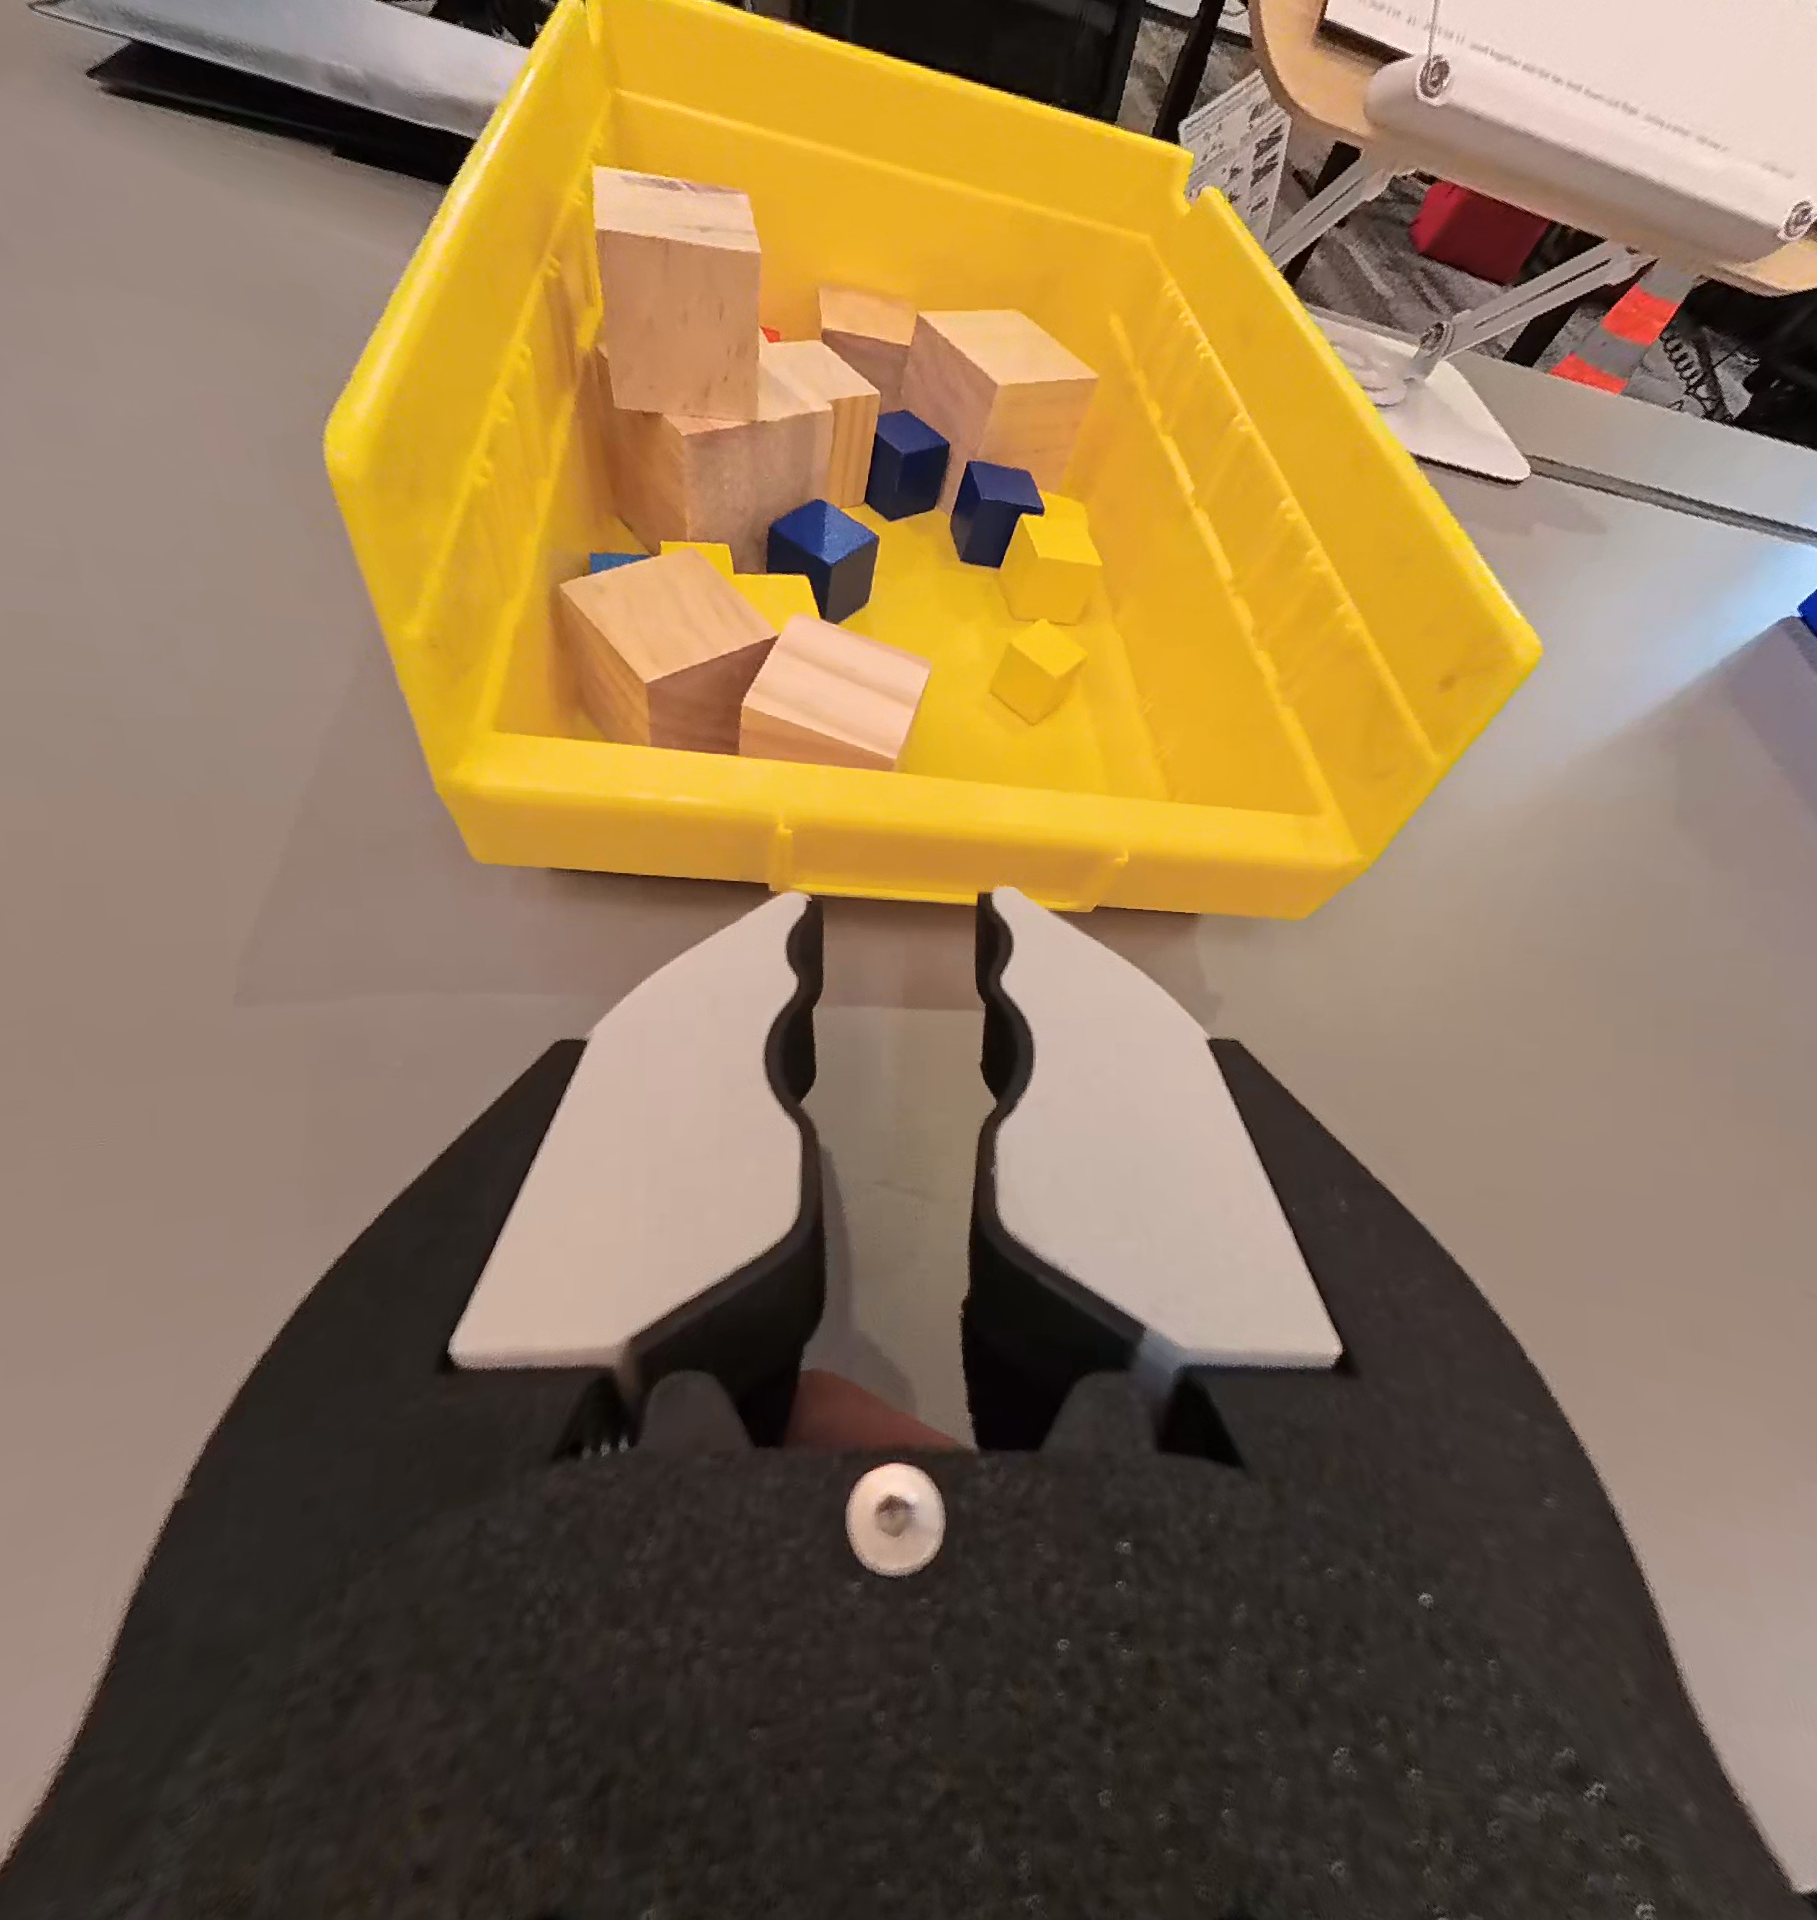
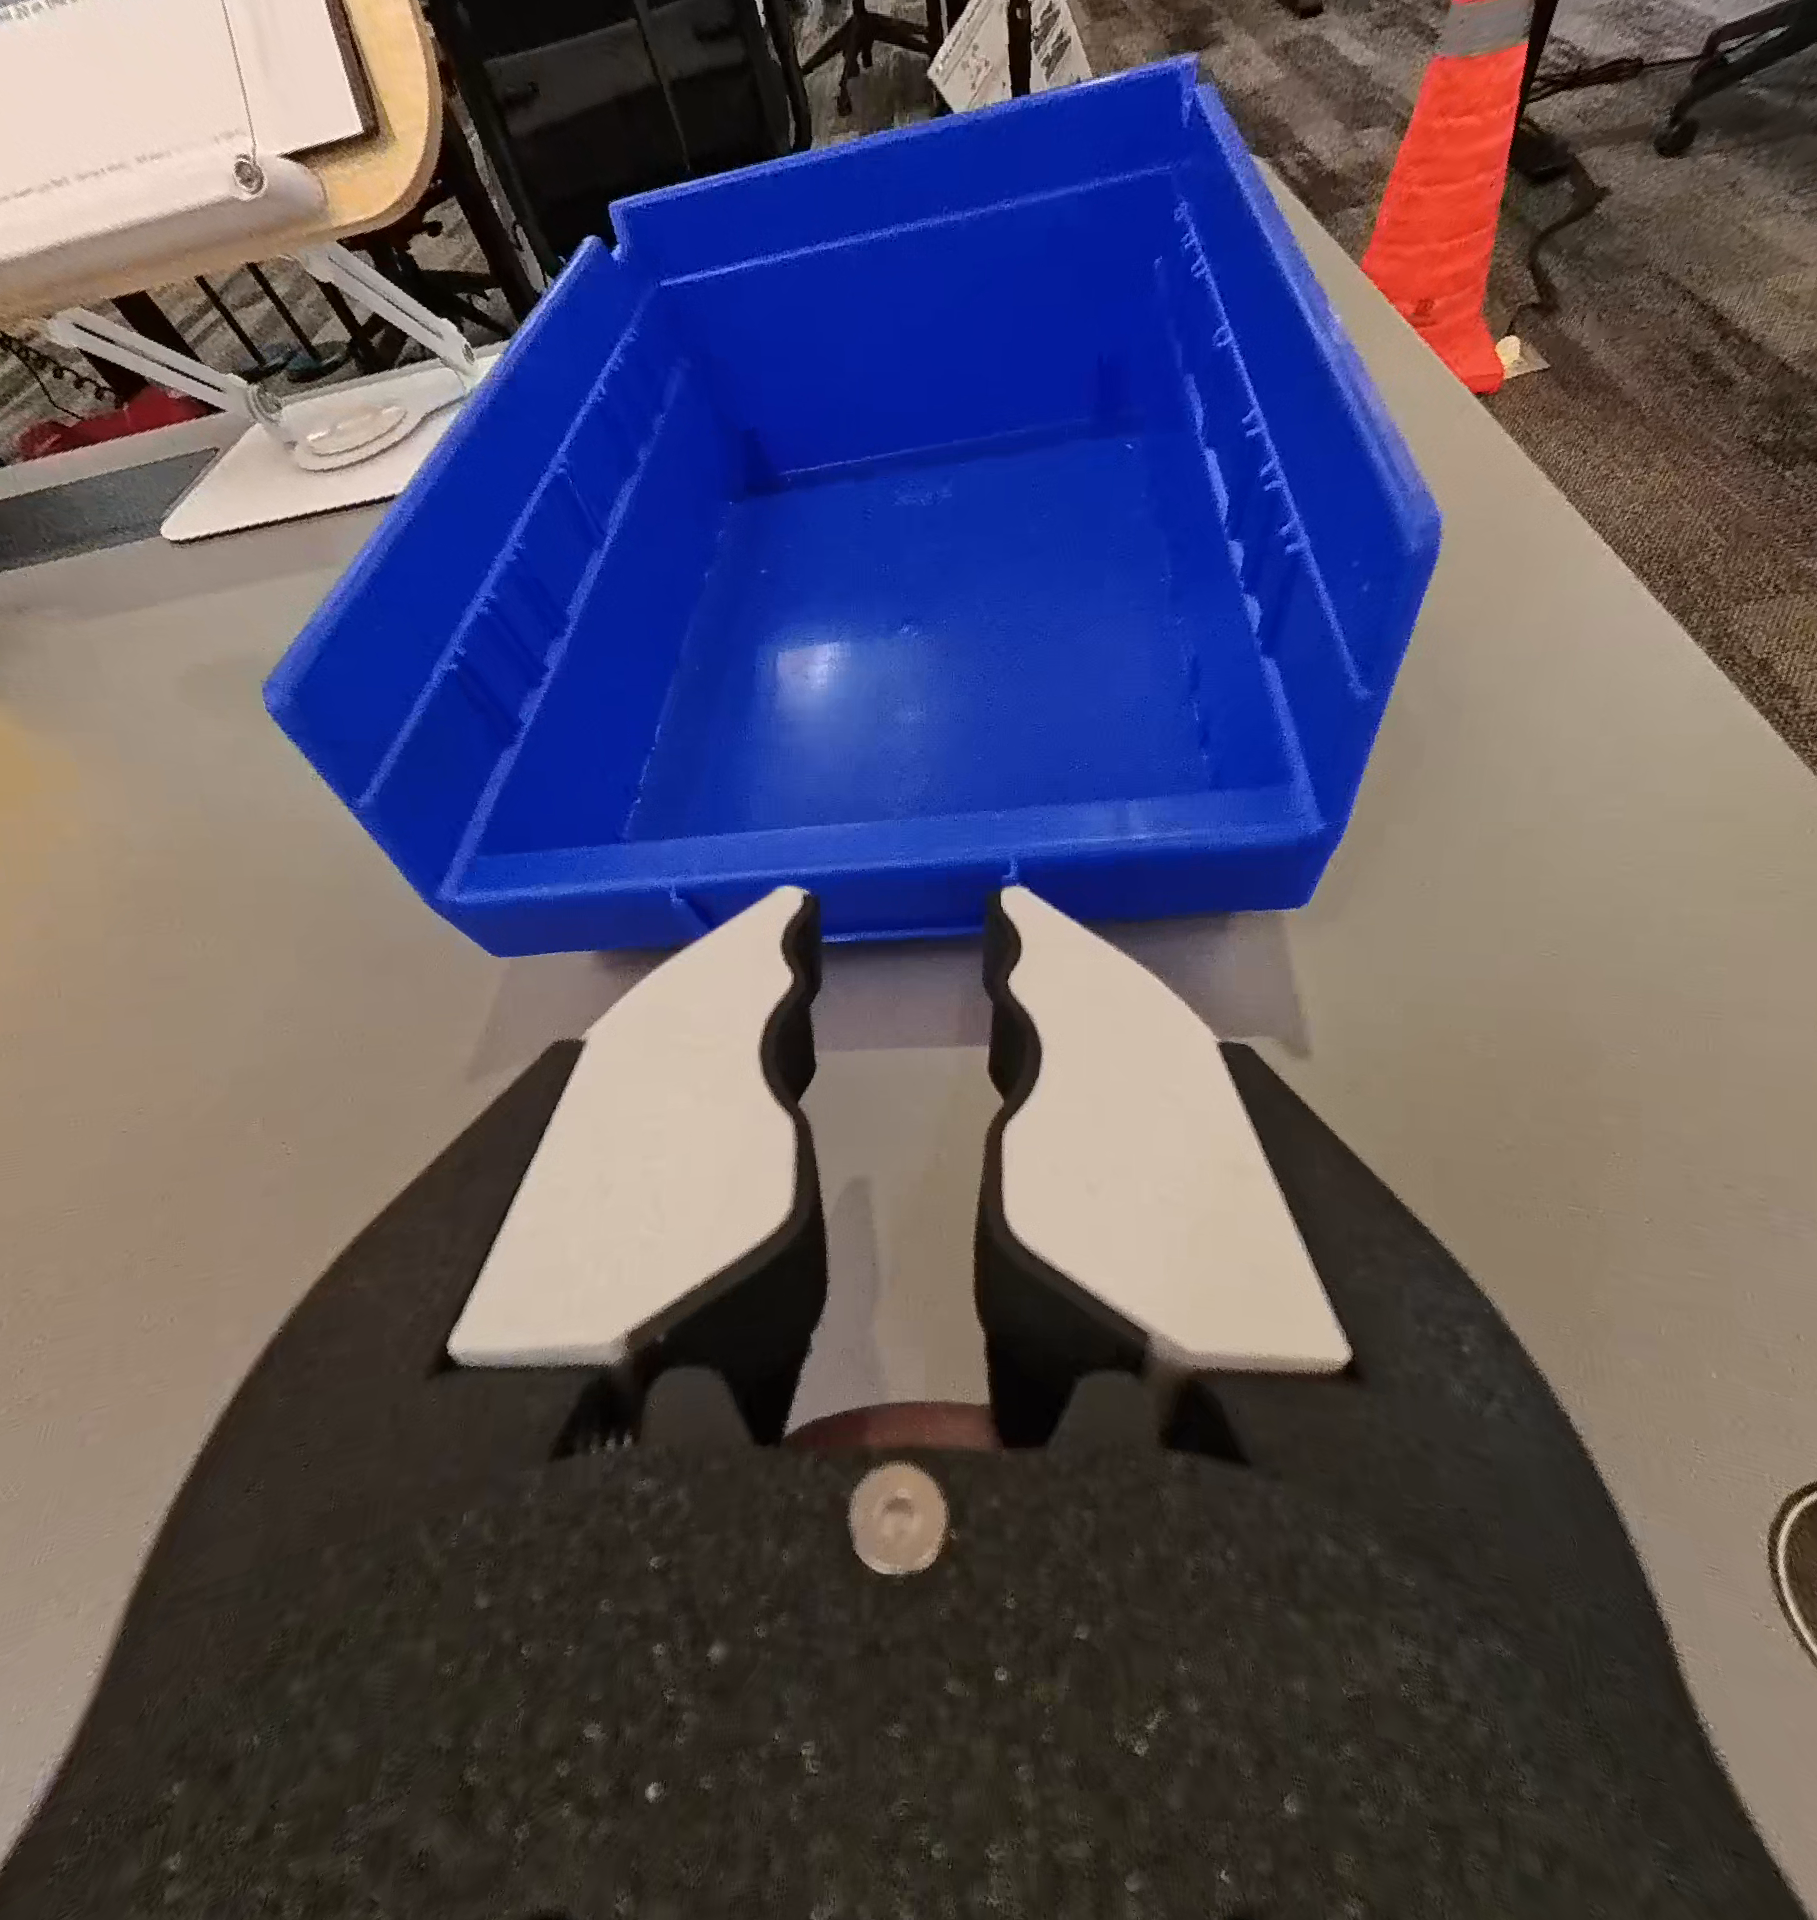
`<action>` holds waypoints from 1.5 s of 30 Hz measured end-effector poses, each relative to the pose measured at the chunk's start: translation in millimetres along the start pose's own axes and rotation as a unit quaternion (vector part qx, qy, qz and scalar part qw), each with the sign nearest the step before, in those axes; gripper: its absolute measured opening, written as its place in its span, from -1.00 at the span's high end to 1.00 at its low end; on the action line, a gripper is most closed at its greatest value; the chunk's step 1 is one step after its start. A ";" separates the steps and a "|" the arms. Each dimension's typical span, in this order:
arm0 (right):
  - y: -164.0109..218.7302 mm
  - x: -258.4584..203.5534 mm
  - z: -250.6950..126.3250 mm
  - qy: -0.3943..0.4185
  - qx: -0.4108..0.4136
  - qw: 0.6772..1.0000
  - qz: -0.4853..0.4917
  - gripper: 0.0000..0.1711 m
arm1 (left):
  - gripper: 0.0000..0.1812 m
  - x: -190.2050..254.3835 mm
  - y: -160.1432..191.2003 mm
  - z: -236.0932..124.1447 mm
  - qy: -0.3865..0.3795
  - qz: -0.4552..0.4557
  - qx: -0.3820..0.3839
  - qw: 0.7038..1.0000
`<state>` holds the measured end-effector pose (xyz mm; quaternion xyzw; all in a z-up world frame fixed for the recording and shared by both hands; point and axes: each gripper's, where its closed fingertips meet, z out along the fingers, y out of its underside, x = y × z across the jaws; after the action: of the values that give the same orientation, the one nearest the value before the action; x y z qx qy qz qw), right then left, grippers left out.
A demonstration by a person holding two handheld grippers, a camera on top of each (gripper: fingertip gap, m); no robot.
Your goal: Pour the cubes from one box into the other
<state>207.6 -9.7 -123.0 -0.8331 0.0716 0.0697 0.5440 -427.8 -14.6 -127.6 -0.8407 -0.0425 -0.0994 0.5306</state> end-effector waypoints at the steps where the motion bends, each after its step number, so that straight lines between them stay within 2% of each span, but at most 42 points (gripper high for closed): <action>1: -0.1 -0.1 -0.2 -0.001 0.000 1.000 0.002 0.66 | 0.69 -0.3 0.7 0.4 -0.001 0.001 -0.002 1.000; 11: -0.1 -1.8 -1.6 -0.009 0.003 1.000 0.015 0.68 | 0.69 -10.3 -3.5 -3.0 -0.023 0.002 0.005 1.000; 15: 1.0 -6.2 -2.8 -0.009 0.002 1.000 0.007 0.68 | 0.66 -46.4 -13.5 -4.9 -0.083 0.006 0.009 0.997; 20: 3.8 -12.2 -1.1 -0.012 -0.002 1.000 -0.007 0.68 | 0.62 -88.5 -49.6 1.7 -0.151 0.058 0.025 0.987; 25: 8.8 -31.1 -1.6 -0.028 -0.014 0.999 -0.030 0.68 | 0.63 -98.7 -47.0 51.0 -0.109 0.054 -0.028 0.992; 26: 9.7 -35.6 -1.7 -0.030 -0.015 0.999 -0.043 0.68 | 0.83 -92.6 -48.8 56.3 -0.078 0.044 -0.021 0.996; 27: 9.4 -41.9 -6.1 -0.030 -0.014 0.998 -0.057 0.68 | 0.95 -90.5 -50.3 58.6 -0.068 0.030 -0.017 0.997; 33: -6.0 -118.8 -6.2 -0.122 -0.042 0.987 -0.099 0.68 | 0.95 -58.2 -36.3 47.8 -0.033 0.103 -0.034 0.994; 35: -19.5 -164.1 -3.6 -0.177 -0.058 0.974 -0.131 0.67 | 0.95 -47.6 -29.7 39.4 -0.026 0.120 -0.037 0.992; 39: -46.9 -254.7 6.1 -0.268 -0.096 0.927 -0.243 0.66 | 0.96 -28.9 -17.4 23.0 0.012 0.099 -0.037 0.994; 42: -63.0 -315.8 32.2 -0.310 -0.135 0.877 -0.340 0.66 | 0.97 -14.5 -10.1 15.0 0.026 0.099 -0.040 0.994; 45: -66.1 -363.0 81.7 -0.334 -0.210 0.812 -0.431 0.67 | 0.97 7.3 -2.7 11.3 0.058 0.113 -0.049 0.991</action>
<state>-138.4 107.2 -25.8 -0.7980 -0.4968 0.1155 0.3209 -419.8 -3.4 -128.4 -0.8581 0.0885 -0.0890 0.4980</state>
